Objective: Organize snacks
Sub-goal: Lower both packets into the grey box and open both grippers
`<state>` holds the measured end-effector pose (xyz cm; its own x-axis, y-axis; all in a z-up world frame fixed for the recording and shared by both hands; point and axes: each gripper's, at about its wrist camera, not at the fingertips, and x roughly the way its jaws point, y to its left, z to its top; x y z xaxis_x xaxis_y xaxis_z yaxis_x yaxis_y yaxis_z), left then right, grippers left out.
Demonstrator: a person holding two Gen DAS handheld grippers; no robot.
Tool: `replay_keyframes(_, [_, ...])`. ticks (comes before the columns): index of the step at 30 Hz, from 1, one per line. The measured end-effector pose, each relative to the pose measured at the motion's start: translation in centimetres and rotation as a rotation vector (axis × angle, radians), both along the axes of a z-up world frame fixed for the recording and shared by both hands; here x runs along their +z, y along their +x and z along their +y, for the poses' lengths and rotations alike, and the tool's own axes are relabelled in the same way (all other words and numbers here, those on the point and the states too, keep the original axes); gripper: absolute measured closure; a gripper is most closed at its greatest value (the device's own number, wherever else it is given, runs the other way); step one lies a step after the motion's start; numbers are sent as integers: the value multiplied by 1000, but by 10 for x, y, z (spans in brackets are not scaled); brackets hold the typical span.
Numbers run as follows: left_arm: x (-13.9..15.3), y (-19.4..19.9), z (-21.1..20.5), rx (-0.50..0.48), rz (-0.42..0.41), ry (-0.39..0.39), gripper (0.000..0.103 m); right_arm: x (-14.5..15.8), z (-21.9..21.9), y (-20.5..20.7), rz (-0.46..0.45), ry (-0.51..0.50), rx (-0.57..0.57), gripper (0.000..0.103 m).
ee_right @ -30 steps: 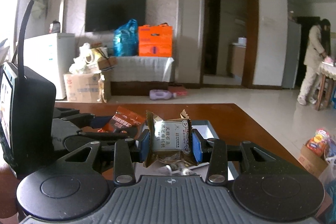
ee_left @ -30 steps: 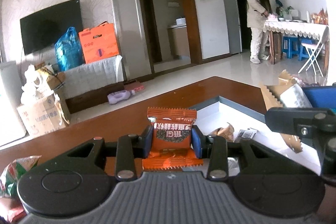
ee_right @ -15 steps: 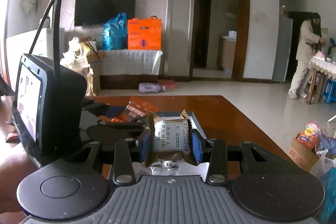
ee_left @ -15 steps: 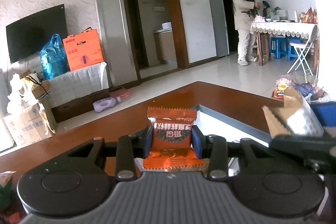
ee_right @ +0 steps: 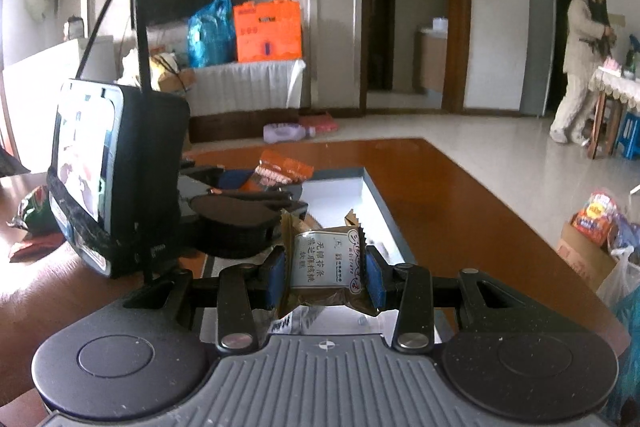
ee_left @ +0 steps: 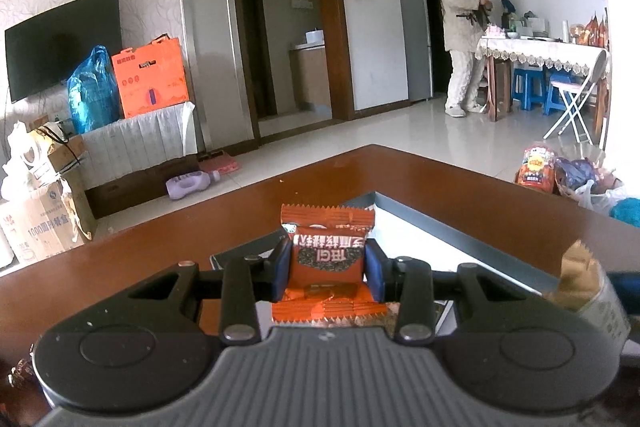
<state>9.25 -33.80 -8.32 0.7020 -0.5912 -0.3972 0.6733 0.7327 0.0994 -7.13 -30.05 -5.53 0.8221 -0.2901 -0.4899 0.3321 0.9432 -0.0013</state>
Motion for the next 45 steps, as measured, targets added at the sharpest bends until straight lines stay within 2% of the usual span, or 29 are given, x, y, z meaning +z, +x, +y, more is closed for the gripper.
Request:
replay_keyframes(21, [-5,1,-2,-7,2,13,66,-5,1,14,62,3,18,61])
replay_keyframes(29, [-5,-3,-1,-18,1,-20,66,-9,3,22,95,-6,38,61])
replay_keyframes(32, [-6,-2,-1,-17,16,-7,65,-10,2,25,98,-4,34,61])
replay_keyframes(35, [-7,-4,0,-8,10,-5,59,-11,2,27,99,-7,33,61])
replay_keyframes(38, [-5,-8,3,7,-12,-15,33,-14,2,26,96,-7,30,61])
replay_keyframes(39, [-3,-10,4,8,-23,-24,28,-15,2,25,95,-10,26,58])
replay_keyframes(42, [-2,-17,6,7,-38,-32,21,-17,5,24,96,-14,19,56])
replay_keyframes(45, [-1,-20,10,2,-30,-42,21,-16,8,23,86,-8,19,56])
